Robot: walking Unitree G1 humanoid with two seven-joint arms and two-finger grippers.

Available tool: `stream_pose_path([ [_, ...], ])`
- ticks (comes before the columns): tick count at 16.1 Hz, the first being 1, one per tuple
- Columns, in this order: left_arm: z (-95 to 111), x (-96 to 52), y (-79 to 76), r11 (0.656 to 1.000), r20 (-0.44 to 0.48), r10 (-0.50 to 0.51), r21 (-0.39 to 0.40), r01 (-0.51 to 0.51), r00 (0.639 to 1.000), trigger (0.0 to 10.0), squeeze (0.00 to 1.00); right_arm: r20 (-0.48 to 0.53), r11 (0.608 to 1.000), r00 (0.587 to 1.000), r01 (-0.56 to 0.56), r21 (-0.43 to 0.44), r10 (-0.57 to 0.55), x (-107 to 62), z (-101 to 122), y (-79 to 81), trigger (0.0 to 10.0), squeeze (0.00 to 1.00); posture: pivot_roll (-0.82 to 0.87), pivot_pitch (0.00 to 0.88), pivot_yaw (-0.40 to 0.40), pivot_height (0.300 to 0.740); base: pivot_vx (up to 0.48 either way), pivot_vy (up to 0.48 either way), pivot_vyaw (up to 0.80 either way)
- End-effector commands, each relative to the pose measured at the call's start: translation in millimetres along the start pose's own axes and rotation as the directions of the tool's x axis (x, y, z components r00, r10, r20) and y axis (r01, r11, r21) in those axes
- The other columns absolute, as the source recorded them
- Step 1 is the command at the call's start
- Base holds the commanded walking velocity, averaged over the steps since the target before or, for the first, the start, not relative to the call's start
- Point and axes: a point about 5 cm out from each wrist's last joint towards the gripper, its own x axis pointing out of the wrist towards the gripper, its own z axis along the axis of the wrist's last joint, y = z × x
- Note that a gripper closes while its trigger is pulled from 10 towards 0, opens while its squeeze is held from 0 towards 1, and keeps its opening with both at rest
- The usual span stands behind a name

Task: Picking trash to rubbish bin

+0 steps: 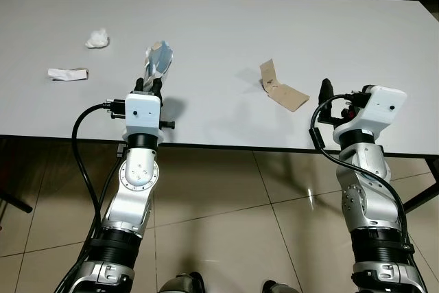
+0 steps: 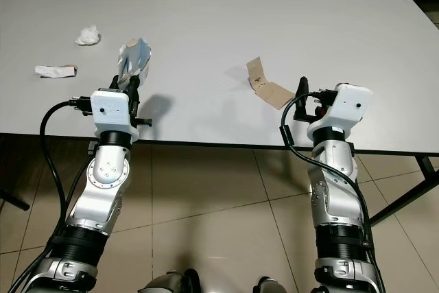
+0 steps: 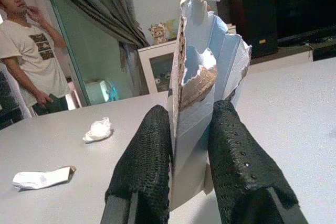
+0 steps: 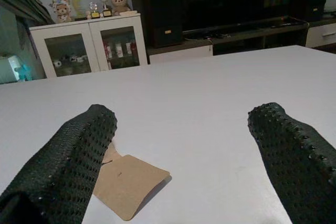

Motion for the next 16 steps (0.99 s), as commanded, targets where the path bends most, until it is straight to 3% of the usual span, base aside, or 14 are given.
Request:
stream_pose_path([
  [1,-1.6,-2.3,1.8,1.0,-0.009,0.005,0.009,-0.005,1.0,10.0,0.0,0.005,1.0,1.0,-0.004,-0.004,0.004,0.6,0.8,1.8,10.0,0.0,-0.02,0.148,0.041,0.74,0.0,0.0,0.0],
  [6,-1.8,-2.9,0.3,1.0,-0.012,0.003,0.009,-0.003,1.0,10.0,0.0,0.001,1.0,1.0,-0.008,-0.005,0.008,0.8,0.7,1.8,10.0,0.0,-0.02,0.149,0.038,0.74,0.0,0.0,0.0],
  [16,-2.4,-3.8,-0.2,1.0,-0.017,0.005,0.01,-0.005,1.0,10.0,0.0,-0.011,1.0,1.0,-0.007,-0.007,0.007,-0.6,-1.8,2.0,10.0,0.0,-0.03,0.151,0.036,0.74,-0.26,0.0,0.0],
])
